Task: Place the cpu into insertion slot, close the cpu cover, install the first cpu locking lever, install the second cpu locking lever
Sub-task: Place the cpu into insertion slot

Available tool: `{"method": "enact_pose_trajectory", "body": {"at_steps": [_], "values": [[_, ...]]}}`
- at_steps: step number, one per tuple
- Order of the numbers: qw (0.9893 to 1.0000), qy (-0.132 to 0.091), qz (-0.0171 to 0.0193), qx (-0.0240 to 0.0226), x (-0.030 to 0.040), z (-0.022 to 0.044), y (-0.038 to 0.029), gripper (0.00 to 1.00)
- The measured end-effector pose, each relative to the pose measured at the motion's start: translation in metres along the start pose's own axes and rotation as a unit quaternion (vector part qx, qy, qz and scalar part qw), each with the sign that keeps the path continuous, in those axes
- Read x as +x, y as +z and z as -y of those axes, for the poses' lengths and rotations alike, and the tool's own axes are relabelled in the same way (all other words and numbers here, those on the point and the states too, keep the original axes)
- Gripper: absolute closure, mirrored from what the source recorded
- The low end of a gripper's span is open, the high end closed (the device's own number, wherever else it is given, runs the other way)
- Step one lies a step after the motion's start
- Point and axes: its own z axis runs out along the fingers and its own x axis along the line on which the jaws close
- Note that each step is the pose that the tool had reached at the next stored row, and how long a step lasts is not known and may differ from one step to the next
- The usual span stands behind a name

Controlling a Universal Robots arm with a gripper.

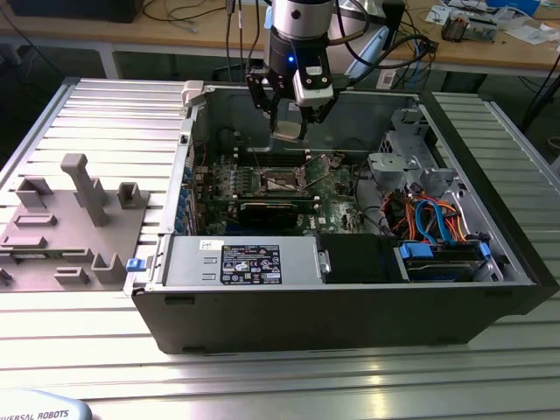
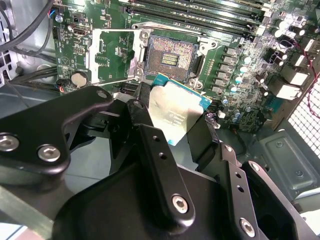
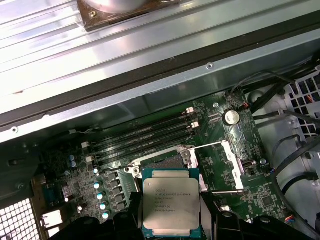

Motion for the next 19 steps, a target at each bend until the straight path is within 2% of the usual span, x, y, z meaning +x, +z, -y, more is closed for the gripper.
{"method": "enact_pose_trajectory", "body": {"at_steps": [19], "values": [[1.0, 0.006, 0.0005, -0.0001, 0.0, 0.0, 0.0004, 0.46]]}}
